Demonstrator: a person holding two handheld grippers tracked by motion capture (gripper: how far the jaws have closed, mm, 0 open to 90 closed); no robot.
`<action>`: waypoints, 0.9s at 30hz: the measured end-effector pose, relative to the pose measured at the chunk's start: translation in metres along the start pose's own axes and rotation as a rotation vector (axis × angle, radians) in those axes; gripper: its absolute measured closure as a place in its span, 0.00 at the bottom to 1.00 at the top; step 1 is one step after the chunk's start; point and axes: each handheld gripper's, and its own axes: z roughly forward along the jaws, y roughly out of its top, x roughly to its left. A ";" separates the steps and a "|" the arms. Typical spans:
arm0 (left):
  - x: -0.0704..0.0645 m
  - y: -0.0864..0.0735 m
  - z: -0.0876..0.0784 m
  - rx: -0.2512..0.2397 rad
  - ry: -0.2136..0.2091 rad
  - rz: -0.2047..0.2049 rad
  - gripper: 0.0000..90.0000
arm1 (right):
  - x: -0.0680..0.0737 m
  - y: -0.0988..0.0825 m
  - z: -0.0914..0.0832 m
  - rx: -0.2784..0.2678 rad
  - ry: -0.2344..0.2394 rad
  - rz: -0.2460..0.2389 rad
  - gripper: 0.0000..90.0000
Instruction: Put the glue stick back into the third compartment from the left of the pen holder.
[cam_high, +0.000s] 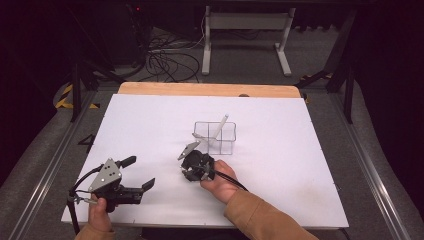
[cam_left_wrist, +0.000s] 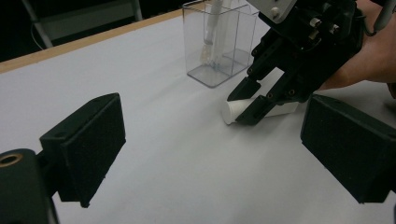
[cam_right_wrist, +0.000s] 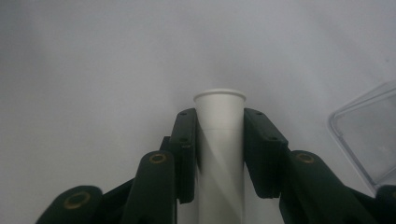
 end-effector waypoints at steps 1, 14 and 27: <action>0.000 0.000 0.000 0.001 0.001 0.000 0.08 | 0.000 0.000 -0.001 0.002 0.002 0.004 0.75; 0.000 0.000 0.000 0.002 0.001 0.003 0.08 | -0.004 -0.001 -0.019 -0.026 0.029 0.020 0.75; 0.000 0.000 0.000 0.002 0.003 -0.001 0.08 | -0.002 -0.003 -0.037 -0.087 0.032 0.015 0.75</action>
